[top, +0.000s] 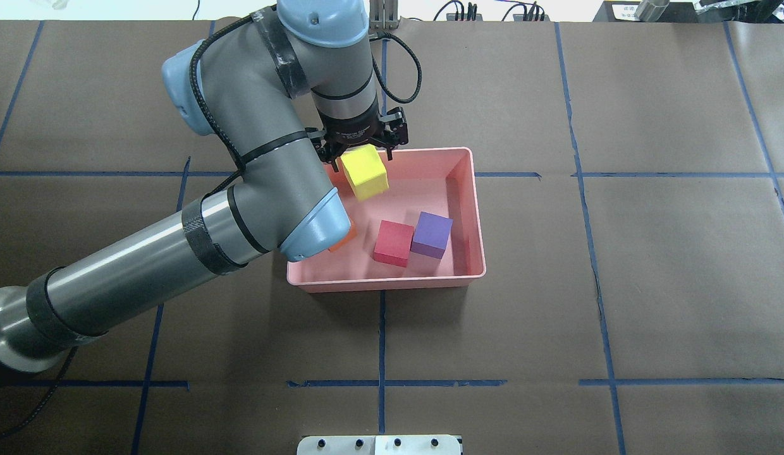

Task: Place blocks into pink bin with both arms
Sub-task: 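Carry the yellow-green cube into the pink bin and release it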

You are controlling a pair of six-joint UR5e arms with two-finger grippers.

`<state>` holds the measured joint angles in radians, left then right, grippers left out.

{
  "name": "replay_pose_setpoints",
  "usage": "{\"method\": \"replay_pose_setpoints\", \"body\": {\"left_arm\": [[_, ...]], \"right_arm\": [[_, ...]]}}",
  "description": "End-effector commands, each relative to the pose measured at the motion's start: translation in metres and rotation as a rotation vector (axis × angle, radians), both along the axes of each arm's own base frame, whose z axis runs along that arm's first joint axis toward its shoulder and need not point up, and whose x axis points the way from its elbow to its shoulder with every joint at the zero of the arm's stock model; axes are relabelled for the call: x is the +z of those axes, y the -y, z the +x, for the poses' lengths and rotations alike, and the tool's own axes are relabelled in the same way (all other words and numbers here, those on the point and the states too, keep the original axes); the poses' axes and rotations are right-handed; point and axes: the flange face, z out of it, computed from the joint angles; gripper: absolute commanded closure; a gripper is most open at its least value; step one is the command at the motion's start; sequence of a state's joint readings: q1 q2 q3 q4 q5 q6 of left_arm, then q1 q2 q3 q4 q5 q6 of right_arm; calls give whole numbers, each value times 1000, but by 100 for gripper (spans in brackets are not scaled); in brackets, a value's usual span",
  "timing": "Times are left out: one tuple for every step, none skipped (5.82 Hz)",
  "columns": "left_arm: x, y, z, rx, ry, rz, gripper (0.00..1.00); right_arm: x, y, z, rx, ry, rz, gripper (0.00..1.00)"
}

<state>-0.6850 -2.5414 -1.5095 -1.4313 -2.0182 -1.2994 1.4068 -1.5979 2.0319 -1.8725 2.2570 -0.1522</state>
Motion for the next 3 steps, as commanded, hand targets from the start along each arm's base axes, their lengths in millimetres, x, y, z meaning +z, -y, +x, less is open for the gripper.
{"method": "replay_pose_setpoints", "body": {"left_arm": [[41, -24, -31, 72, -1, 88, 0], [92, -34, -75, 132, 27, 172, 0], [139, -18, -129, 192, 92, 264, 0]], "right_arm": [[45, -39, 27, 23, 5, 6, 0], [68, -62, 34, 33, 2, -10, 0], [85, -83, 45, 59, 11, -27, 0]]}}
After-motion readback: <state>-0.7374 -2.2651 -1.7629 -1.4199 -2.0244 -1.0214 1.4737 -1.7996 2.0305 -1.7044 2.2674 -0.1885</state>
